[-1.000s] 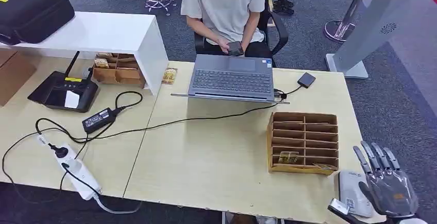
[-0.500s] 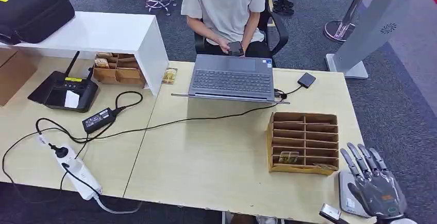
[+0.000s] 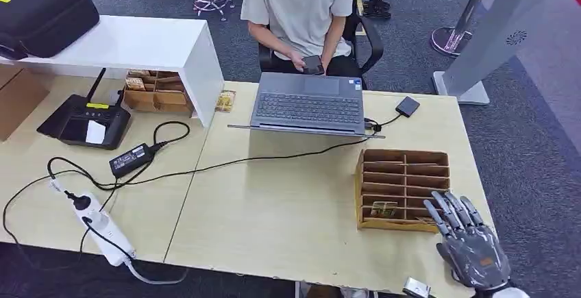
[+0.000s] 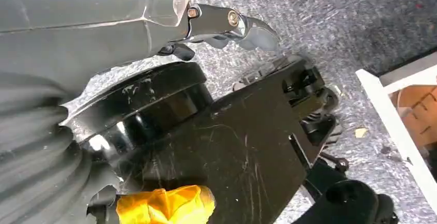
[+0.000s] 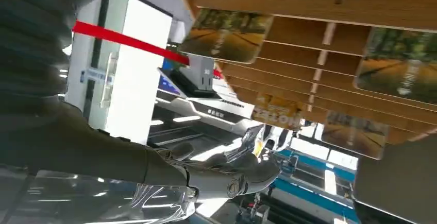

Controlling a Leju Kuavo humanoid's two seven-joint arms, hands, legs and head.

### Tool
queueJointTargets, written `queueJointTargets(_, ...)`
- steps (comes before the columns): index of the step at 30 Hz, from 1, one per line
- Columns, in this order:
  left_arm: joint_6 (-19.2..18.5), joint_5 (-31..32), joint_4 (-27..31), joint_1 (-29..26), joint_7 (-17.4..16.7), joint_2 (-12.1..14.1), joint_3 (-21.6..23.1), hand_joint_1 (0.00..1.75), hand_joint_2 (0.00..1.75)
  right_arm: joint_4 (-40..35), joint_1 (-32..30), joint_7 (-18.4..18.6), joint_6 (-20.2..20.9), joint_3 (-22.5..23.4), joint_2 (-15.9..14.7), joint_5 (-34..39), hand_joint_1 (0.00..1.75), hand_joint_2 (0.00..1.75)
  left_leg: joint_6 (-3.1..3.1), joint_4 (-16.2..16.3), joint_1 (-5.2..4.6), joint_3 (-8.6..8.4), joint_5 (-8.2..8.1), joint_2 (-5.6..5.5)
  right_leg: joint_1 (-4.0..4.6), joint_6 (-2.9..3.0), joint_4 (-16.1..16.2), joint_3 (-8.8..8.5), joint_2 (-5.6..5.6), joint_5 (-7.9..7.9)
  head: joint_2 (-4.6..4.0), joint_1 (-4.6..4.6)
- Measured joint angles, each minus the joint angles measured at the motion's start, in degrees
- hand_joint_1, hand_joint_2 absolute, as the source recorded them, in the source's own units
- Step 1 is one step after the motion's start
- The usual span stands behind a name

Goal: Pass the card to the sensor for recognition and then transmit it.

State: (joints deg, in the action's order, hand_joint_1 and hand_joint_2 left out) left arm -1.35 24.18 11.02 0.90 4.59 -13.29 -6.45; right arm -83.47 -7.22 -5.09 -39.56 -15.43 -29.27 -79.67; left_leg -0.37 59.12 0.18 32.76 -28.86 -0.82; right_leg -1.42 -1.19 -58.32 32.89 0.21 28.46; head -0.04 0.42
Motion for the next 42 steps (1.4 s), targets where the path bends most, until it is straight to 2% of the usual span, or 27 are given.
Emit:
queueJointTargets(9,-0.2,0.2,0.0,0.1,-0.9,0.0,0.0,0.00,1.75,3.6,4.0,-0.5,0.9,-5.9,1.5,1.8,0.00,1.75,0.00,0.0,0.00,-0.01,0.00,0.00,0.00,0.00,0.0,0.00,0.00,0.00,0.00,-0.02)
queueJointTargets(17,-0.3,0.4,0.0,0.2,-0.9,0.0,0.0,0.00,1.75,5.6,6.2,-1.4,1.8,-7.7,2.2,3.0,0.00,1.75,0.00,0.0,0.00,0.01,0.01,-0.03,0.00,0.00,0.0,-0.01,-0.02,0.00,0.00,0.00)
queueJointTargets(42,-0.3,0.9,0.0,0.2,-1.4,0.0,0.0,0.00,1.75,11.5,7.5,-0.3,1.7,-5.1,2.2,4.5,0.00,1.75,0.00,0.0,0.00,0.00,0.00,-0.02,0.00,0.00,0.0,0.00,-0.02,0.00,0.00,-0.02)
